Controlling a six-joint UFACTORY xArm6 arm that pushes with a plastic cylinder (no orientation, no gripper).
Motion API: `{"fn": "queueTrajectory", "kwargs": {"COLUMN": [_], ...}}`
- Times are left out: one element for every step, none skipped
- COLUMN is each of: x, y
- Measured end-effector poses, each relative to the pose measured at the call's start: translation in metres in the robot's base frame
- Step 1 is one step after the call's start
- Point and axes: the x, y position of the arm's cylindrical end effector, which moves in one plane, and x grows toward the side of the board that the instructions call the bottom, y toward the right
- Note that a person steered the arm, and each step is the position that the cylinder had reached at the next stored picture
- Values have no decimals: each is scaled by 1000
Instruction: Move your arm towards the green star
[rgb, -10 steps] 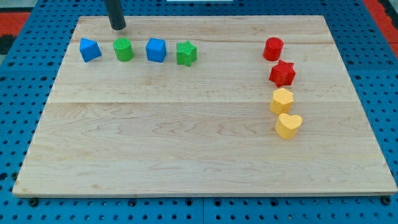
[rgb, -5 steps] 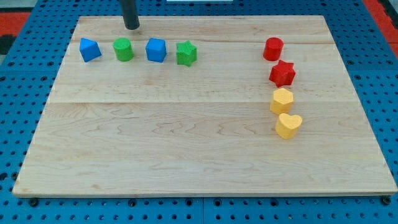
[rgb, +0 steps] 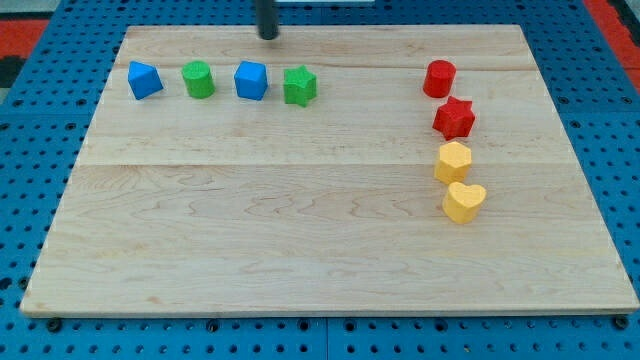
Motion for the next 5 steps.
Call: {"fn": "queueTrajectory", "kwargs": {"x": [0,6,52,108,101], "y": [77,125,116,55,1]}}
